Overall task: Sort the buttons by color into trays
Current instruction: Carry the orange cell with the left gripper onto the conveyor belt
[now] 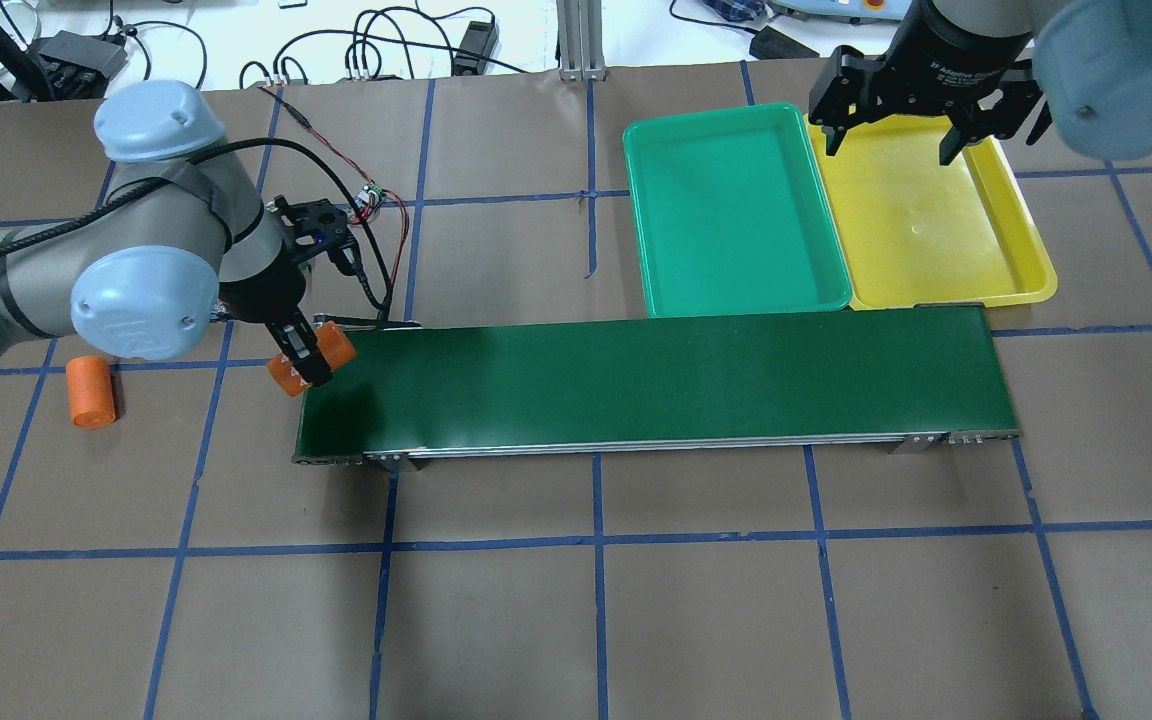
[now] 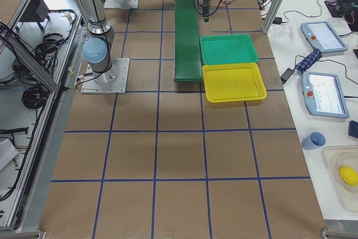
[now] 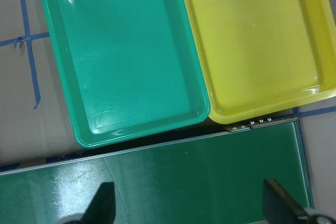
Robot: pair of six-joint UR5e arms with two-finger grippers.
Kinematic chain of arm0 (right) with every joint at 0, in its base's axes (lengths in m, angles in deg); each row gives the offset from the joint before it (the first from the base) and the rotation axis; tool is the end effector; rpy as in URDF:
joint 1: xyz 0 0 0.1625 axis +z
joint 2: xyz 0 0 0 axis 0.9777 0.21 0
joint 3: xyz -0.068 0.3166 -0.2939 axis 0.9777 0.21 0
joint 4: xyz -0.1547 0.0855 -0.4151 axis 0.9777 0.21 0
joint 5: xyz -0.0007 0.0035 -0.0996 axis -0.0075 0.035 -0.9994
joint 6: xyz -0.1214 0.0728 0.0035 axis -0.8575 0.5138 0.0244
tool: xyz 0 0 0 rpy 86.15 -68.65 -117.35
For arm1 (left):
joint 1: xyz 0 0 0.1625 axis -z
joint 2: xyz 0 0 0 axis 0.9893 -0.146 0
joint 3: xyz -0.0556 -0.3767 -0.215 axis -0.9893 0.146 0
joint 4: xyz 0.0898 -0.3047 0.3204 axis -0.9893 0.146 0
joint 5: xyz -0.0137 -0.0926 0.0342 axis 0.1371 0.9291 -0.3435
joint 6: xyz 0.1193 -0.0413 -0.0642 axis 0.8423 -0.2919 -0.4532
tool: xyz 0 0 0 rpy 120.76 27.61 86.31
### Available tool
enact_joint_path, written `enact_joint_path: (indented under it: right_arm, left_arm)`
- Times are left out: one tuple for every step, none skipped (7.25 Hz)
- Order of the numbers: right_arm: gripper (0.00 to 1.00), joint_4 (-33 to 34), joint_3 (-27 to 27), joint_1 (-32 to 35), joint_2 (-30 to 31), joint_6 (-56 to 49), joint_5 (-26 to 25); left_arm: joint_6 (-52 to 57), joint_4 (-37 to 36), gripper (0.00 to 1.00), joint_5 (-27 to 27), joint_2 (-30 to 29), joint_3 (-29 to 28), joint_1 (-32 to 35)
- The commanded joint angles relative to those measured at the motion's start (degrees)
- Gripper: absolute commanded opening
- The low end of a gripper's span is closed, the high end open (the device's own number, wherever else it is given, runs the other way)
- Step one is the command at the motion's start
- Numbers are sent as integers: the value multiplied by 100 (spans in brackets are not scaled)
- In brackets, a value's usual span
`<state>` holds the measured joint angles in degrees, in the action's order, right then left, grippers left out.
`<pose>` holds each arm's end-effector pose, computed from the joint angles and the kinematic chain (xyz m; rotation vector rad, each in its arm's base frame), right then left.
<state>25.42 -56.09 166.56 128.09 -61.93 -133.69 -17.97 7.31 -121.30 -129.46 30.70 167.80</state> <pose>0.1183 -0.5866 0.4575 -0.2628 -3.1190 0.2597 -0.0914 -0.5434 0.2363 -1.5422 -2.6860 -0.2071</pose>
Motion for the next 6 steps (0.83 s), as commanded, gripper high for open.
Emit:
enact_joint_path:
  right_arm:
    - [100, -6, 9, 0, 0, -17, -52]
    - [100, -6, 9, 0, 18, -87, -70]
    - [100, -41, 9, 0, 52, -88, -70]
    - [100, -76, 9, -9, 53, -88, -79]
    - [100, -77, 26, -18, 62, -79, -44]
    - [100, -77, 105, 0, 157, -53, -18]
  left_arm:
    - [291, -398, 0, -10, -149, 124, 397]
    - [256, -434, 5, -10, -176, 229, 398]
    - [212, -451, 88, -10, -246, 317, 433]
    - [-163, -608, 100, -36, -290, 362, 433]
    - [-436, -584, 100, -36, -221, 258, 450]
    - [-482, -287, 100, -28, -125, -74, 381]
